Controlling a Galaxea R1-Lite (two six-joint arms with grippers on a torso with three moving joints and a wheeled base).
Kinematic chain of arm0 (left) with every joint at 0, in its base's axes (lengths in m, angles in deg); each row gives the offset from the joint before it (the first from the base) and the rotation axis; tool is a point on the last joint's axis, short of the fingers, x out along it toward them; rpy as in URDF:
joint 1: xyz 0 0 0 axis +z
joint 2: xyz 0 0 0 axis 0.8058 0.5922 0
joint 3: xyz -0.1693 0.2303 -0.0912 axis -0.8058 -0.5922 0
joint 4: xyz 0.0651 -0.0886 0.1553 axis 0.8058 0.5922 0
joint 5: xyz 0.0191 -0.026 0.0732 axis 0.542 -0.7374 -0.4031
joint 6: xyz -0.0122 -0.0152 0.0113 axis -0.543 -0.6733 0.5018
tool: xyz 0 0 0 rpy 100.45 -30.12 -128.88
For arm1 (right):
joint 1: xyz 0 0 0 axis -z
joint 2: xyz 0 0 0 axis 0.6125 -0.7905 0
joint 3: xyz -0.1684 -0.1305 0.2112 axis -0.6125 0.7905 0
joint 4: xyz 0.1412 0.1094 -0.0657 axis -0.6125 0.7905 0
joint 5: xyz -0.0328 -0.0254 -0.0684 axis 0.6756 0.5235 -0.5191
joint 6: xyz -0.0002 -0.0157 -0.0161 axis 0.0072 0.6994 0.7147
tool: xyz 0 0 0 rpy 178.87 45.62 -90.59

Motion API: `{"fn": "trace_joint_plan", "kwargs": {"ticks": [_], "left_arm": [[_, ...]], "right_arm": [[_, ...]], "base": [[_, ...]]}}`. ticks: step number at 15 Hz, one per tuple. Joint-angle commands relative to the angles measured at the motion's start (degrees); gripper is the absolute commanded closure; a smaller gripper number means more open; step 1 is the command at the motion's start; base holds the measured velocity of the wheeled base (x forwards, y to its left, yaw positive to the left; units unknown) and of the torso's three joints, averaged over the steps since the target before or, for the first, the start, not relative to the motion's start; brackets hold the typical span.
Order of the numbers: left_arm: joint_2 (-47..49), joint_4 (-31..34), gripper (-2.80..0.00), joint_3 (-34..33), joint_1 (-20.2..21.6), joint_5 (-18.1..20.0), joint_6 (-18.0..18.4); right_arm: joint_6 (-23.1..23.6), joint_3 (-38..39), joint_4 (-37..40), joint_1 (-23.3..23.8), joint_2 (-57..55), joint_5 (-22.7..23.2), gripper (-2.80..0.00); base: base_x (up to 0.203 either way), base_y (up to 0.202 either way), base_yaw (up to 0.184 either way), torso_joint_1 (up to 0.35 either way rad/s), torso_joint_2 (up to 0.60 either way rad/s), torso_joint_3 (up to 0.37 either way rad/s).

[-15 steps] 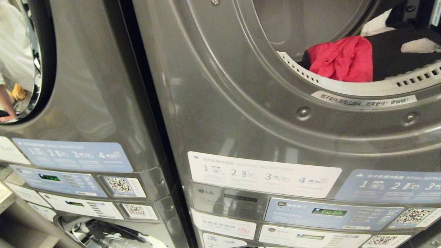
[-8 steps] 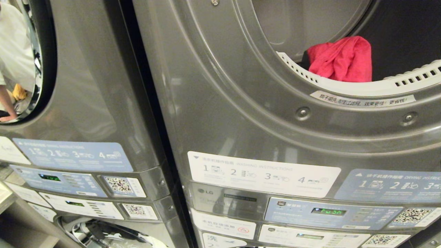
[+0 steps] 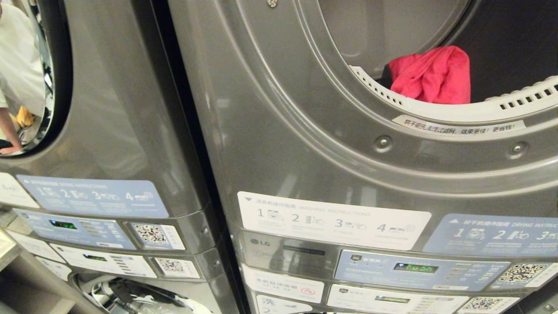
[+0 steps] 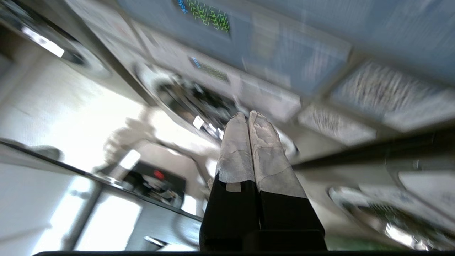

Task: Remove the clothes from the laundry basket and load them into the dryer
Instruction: Close the dryer

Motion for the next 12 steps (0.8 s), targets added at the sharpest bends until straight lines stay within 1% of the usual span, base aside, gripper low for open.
{"fn": "trace_joint_plan", "kwargs": {"ticks": [1, 2, 3, 4, 5, 6, 8, 10, 11, 12], "left_arm": [[-0.1, 0.0, 0.0, 0.0, 0.0, 0.0, 0.0], [-0.1, 0.0, 0.0, 0.0, 0.0, 0.0, 0.0], [-0.1, 0.0, 0.0, 0.0, 0.0, 0.0, 0.0], [-0.1, 0.0, 0.0, 0.0, 0.0, 0.0, 0.0], [-0.1, 0.0, 0.0, 0.0, 0.0, 0.0, 0.0], [-0.1, 0.0, 0.0, 0.0, 0.0, 0.0, 0.0], [-0.1, 0.0, 0.0, 0.0, 0.0, 0.0, 0.0], [-0.1, 0.0, 0.0, 0.0, 0.0, 0.0, 0.0], [-0.1, 0.0, 0.0, 0.0, 0.0, 0.0, 0.0], [-0.1, 0.0, 0.0, 0.0, 0.0, 0.0, 0.0]], "right_arm": [[3.9, 18.1, -13.6, 6.1, 4.9, 0.8, 0.0], [6.1, 25.9, -20.2, 10.1, 7.2, 2.8, 0.0], [7.6, 30.8, -22.4, 12.7, 10.5, 4.5, 0.0], [8.9, 33.8, -22.8, 14.8, 15.8, 5.8, 0.0], [9.9, 34.5, -22.0, 16.6, 23.0, 6.6, 0.0], [10.4, 33.5, -21.0, 17.9, 29.8, 6.8, 0.0], [9.5, 31.6, -19.1, 20.1, 37.4, 6.8, 0.0], [6.3, 29.7, -17.2, 22.3, 38.0, 5.3, 0.0], [6.9, 29.7, -17.1, 22.4, 37.9, 5.5, 0.0], [9.0, 29.7, -17.1, 22.4, 37.9, 5.7, 0.0]], "base": [[0.0, 0.0, 0.0, 0.0, 0.0, 0.0], [0.0, 0.0, 0.0, 0.0, 0.0, 0.0], [0.0, 0.0, 0.0, 0.0, 0.0, 0.0], [0.0, 0.0, 0.0, 0.0, 0.0, 0.0], [0.0, 0.0, 0.0, 0.0, 0.0, 0.0], [0.0, 0.0, 0.0, 0.0, 0.0, 0.0], [0.0, 0.0, 0.0, 0.0, 0.0, 0.0], [0.0, 0.0, 0.0, 0.0, 0.0, 0.0], [0.0, 0.0, 0.0, 0.0, 0.0, 0.0], [0.0, 0.0, 0.0, 0.0, 0.0, 0.0]]}}
